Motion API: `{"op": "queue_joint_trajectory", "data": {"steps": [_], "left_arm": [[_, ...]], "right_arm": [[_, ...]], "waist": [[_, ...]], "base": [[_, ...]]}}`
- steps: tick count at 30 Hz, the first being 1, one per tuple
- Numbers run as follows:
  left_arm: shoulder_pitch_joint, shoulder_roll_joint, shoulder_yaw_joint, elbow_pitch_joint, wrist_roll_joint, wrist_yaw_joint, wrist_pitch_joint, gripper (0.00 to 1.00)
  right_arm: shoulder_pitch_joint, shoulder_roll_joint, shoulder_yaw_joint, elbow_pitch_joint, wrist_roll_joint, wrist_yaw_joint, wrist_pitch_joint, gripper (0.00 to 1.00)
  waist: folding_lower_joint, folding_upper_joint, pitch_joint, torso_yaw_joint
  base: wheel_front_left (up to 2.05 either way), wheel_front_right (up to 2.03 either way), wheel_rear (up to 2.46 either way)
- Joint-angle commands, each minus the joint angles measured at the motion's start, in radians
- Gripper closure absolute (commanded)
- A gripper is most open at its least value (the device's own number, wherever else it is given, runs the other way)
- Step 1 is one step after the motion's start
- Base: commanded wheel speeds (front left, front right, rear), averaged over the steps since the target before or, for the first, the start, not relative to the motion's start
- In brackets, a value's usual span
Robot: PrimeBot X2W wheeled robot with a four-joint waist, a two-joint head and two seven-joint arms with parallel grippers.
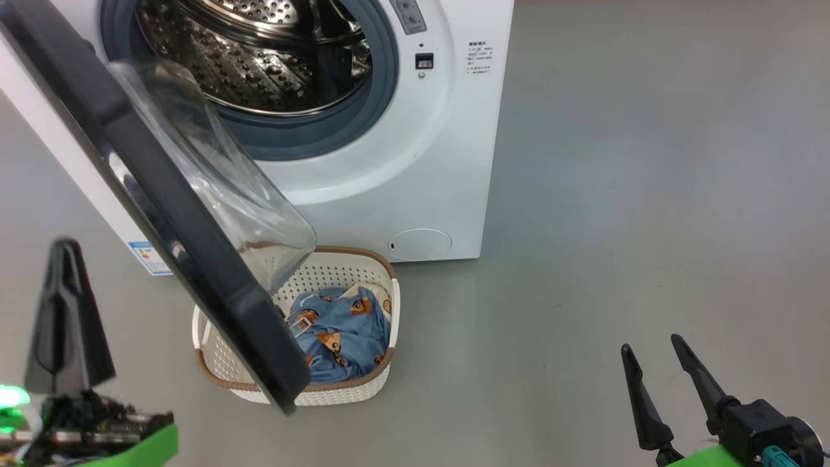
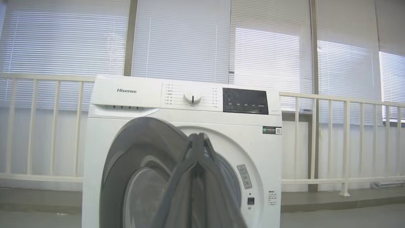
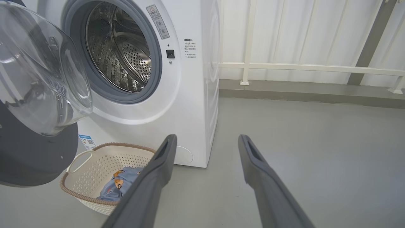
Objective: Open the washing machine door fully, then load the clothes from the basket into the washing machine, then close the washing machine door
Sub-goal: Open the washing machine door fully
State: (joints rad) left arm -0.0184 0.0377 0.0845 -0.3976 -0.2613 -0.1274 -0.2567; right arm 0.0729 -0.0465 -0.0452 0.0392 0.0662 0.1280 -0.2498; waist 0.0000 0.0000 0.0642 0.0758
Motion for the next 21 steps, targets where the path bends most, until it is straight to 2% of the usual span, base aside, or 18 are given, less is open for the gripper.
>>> {"op": "queue_joint_trajectory", "data": {"steps": [1,5,9,13,21], "left_arm": [[-0.043,0.013,0.023,-0.05,-0.02,0.001,-0.005,1.0],[-0.082,0.013,-0.052,-0.129,-0.025,-0.001,-0.005,1.0],[-0.099,0.013,-0.194,-0.156,0.001,-0.003,-0.005,1.0],[-0.094,0.017,-0.37,-0.123,0.012,-0.003,-0.005,1.0],[-0.067,0.015,-0.539,-0.011,0.001,-0.003,-0.005,1.0]], "right_arm": [[-0.037,-0.007,0.029,-0.019,0.017,0.003,-0.012,0.0],[-0.043,-0.01,0.041,-0.006,0.031,0.003,-0.012,0.0],[-0.048,-0.012,0.048,0.003,0.035,0.003,-0.012,0.0],[-0.05,-0.012,0.05,0.019,0.053,0.003,-0.012,0.0],[-0.057,-0.015,0.06,0.036,0.063,0.003,-0.012,0.0]], "waist": [[0.0,0.0,0.0,0.0],[0.0,0.0,-0.002,-0.006],[0.0,0.0,-0.002,-0.011],[0.0,0.0,0.001,-0.016],[0.0,0.0,0.004,-0.028]], "base": [[0.0,0.0,0.0],[0.0,0.0,0.0],[0.0,0.0,0.0],[0.0,0.0,0.0],[0.0,0.0,0.0]]}}
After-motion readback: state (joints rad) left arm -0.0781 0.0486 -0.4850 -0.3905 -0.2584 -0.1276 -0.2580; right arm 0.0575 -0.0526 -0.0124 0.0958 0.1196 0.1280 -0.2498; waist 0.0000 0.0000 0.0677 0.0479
